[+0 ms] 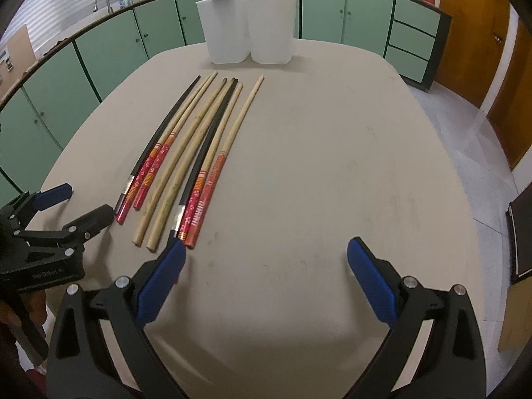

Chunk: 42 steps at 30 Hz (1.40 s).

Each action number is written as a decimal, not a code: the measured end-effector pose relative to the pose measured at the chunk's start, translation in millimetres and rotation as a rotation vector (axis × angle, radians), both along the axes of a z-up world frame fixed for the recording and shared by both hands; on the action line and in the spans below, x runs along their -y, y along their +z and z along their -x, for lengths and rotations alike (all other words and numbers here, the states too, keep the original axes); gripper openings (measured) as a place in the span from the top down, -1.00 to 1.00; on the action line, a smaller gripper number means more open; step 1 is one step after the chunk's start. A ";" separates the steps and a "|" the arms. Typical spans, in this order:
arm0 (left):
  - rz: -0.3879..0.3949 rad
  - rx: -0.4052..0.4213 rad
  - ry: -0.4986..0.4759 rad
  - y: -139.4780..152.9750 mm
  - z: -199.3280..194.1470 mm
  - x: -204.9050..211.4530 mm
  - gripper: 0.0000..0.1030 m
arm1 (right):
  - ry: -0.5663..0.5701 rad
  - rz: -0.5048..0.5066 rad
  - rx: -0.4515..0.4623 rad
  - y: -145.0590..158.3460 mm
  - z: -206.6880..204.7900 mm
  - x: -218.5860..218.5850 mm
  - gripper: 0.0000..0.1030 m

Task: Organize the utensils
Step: 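Move both open tools back over the chopsticks on the mat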

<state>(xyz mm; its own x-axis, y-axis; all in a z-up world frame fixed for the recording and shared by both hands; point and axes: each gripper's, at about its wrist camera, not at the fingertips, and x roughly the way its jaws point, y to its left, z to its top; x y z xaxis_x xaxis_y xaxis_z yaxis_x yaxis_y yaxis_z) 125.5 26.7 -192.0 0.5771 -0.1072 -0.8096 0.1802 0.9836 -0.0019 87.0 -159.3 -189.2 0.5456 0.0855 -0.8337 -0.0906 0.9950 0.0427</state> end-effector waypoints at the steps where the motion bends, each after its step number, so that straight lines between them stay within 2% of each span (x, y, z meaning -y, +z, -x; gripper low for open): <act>1: -0.003 -0.001 -0.005 -0.9 0.5 1.1 -0.86 | -0.001 0.000 0.001 0.5 -0.4 0.3 -0.84; 11: -0.007 -0.003 -0.034 -1.9 10.9 8.4 -0.88 | -0.010 -0.007 0.000 0.2 0.3 3.2 -0.84; 23: -0.004 -0.006 0.082 0.1 4.0 -12.4 -0.88 | 0.001 -0.021 0.007 -2.0 1.9 1.6 -0.83; 26: -0.012 -0.007 0.104 0.2 2.9 -17.6 -0.88 | -0.005 -0.005 0.005 -4.7 0.0 -0.7 -0.78; 32: 0.001 -0.004 0.103 3.5 0.6 -20.4 -0.87 | -0.028 0.032 -0.001 -10.5 -4.7 0.8 -0.74; 42: 0.002 -0.005 0.091 4.1 -3.5 -16.2 -0.87 | 0.031 0.050 0.007 -10.2 -3.2 -13.1 -0.74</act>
